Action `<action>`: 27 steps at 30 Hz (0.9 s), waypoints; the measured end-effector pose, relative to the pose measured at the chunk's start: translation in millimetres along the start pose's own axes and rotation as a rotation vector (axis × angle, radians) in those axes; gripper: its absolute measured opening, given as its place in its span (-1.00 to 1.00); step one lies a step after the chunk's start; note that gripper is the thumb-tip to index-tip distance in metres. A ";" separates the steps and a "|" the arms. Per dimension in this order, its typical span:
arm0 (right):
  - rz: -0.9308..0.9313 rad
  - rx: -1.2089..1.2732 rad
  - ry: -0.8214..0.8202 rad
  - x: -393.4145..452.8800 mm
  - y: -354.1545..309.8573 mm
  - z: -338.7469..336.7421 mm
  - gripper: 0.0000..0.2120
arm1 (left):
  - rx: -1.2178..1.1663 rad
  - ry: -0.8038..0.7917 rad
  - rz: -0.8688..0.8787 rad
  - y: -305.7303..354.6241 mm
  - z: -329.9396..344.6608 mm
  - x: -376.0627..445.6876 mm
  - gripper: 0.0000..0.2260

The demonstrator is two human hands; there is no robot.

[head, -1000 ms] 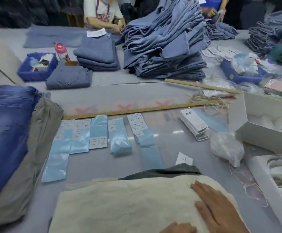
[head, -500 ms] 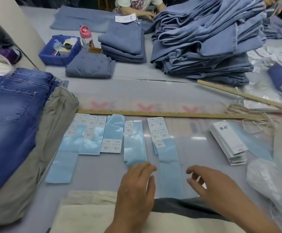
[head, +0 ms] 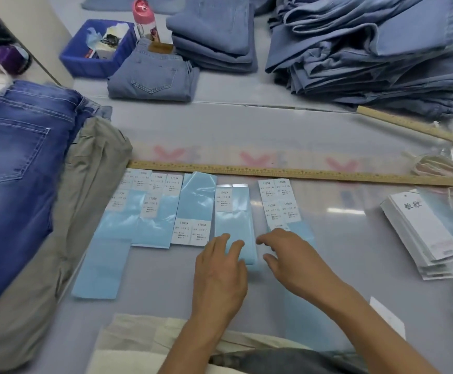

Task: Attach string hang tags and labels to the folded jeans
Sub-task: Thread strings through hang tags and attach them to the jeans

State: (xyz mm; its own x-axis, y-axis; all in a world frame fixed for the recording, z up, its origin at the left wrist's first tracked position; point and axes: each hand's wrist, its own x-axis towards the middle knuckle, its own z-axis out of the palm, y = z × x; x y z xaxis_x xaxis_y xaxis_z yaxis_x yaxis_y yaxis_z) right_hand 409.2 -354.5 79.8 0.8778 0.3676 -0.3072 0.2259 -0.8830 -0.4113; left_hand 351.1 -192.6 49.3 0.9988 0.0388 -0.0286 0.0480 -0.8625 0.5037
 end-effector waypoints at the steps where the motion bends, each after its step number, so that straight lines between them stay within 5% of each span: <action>1: -0.001 0.007 0.001 3.8 -1.7 3.1 -0.66 | -0.006 0.013 0.000 -1.9 -1.0 1.1 -0.71; 15: -0.111 0.061 0.027 48.3 -52.0 24.3 -0.75 | -0.106 0.038 -0.126 -30.9 -7.5 0.6 -0.62; 20: -0.156 0.280 0.123 74.3 -69.0 43.3 -0.76 | -0.139 0.231 -0.009 -67.1 -19.6 12.1 -0.67; 27: -0.147 0.191 0.116 94.0 -64.6 64.8 -0.75 | 0.179 -0.121 0.247 -116.0 -38.9 62.7 -0.90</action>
State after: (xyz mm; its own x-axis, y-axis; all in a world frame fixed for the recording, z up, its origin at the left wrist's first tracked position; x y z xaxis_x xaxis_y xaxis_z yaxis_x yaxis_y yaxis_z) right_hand 449.7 -243.9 21.9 0.8865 0.4421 -0.1366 0.2803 -0.7479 -0.6017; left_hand 408.4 -70.5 22.6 0.9719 -0.2330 -0.0321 -0.2076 -0.9141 0.3484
